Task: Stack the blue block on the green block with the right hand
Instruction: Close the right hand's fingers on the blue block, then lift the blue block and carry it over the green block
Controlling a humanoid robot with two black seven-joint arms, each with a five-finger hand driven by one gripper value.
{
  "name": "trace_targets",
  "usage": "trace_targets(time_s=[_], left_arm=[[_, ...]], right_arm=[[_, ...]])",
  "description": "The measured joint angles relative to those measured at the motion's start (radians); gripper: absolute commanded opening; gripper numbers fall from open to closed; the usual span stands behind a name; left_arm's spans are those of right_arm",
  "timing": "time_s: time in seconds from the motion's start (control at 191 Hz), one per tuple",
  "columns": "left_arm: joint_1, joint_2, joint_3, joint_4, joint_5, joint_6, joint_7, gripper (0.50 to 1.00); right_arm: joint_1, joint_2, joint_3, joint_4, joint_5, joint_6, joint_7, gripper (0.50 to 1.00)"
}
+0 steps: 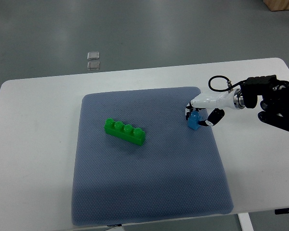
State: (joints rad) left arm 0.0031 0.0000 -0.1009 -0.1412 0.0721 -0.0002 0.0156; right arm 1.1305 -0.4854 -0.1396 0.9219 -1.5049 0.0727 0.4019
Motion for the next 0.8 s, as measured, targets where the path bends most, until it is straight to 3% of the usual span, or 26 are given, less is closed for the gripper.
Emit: trace_targets(time_s=[0.413,0.8], left_arm=[[0.000,0.000,0.001,0.000,0.000,0.000,0.000,1.000],[0.000,0.000,0.001,0.000,0.000,0.000,0.000,1.000]], right_arm=[[0.014,0.003,0.017,-0.001,-0.001,-0.011,0.000,0.582],[0.115,0.079,0.058,0.002,0.006,-0.050,0.010,0.586]])
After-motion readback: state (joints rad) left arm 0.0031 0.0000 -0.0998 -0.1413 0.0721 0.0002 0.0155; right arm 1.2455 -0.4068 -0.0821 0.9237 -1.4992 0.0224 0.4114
